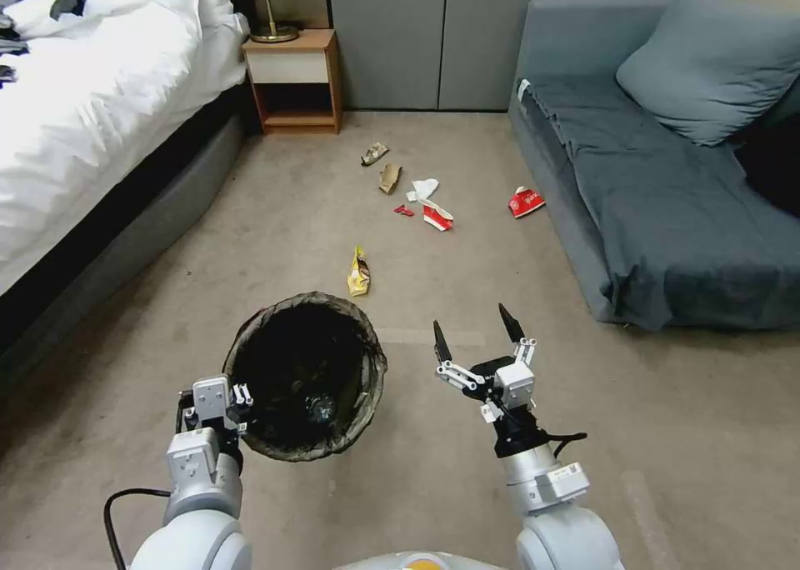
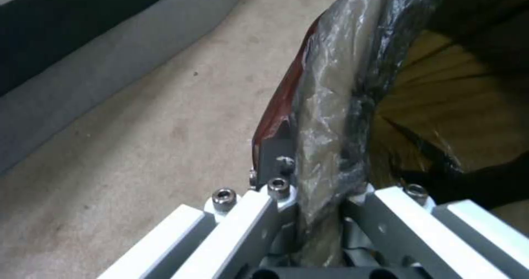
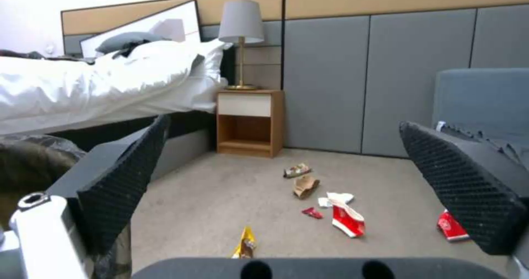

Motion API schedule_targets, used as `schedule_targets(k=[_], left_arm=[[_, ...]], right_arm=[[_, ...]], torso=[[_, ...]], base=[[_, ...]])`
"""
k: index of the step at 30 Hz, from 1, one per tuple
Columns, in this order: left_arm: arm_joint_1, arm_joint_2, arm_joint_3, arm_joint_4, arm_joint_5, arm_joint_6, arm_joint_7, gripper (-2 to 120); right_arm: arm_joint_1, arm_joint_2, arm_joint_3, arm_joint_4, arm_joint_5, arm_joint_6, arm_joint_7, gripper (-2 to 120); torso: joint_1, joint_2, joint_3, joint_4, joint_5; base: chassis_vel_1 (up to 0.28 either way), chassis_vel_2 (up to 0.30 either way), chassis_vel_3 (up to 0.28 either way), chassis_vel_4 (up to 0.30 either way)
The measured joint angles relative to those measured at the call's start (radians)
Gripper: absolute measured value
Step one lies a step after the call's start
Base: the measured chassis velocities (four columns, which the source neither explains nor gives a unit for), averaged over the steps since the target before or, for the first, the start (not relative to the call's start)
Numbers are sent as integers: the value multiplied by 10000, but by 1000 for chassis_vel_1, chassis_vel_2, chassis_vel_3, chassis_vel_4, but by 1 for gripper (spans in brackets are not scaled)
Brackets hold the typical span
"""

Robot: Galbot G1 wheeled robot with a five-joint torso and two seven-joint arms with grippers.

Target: Pick up the trash bin, then pick up the garbage from the floor and place it into the trash bin.

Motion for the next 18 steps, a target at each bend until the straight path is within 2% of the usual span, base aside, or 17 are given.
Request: schedule_targets(k=[12,18], left_arm=[[128,-18,-13,-93,16,-26,-1,0],[153,-45,-20,-111,44,-56,-1,0]], right_arm=[[-59,37,35,-55,-126,211,-42,100],[-87,25,49,-46,-129,233,-46,100]], torso=[[0,0,-1,1,0],[-1,0,0,2,0]], base=[[-9,5,6,-7],[-108,116,117,-105]])
